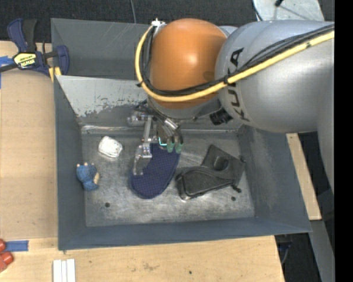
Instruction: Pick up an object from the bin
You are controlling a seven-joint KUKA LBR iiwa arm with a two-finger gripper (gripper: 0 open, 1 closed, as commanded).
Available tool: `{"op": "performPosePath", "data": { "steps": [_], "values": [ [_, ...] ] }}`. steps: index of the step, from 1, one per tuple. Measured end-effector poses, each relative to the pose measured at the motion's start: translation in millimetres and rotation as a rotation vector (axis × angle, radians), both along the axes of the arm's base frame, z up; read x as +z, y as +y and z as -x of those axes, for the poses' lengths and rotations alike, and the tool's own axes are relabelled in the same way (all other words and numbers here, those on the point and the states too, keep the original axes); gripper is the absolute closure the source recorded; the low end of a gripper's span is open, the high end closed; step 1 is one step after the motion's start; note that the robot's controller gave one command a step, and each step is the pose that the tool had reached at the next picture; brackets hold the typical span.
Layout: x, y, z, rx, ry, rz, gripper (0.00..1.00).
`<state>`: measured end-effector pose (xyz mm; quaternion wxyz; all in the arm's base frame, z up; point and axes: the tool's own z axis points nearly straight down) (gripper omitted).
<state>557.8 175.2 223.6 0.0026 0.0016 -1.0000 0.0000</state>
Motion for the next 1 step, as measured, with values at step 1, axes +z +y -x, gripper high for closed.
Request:
{"op": "performPosePath", "data": {
  "steps": [1],
  "values": [
    [-152.4,5.6,-45.2,-0.28,-0.009,-0.002,0.0]
  ]
}}
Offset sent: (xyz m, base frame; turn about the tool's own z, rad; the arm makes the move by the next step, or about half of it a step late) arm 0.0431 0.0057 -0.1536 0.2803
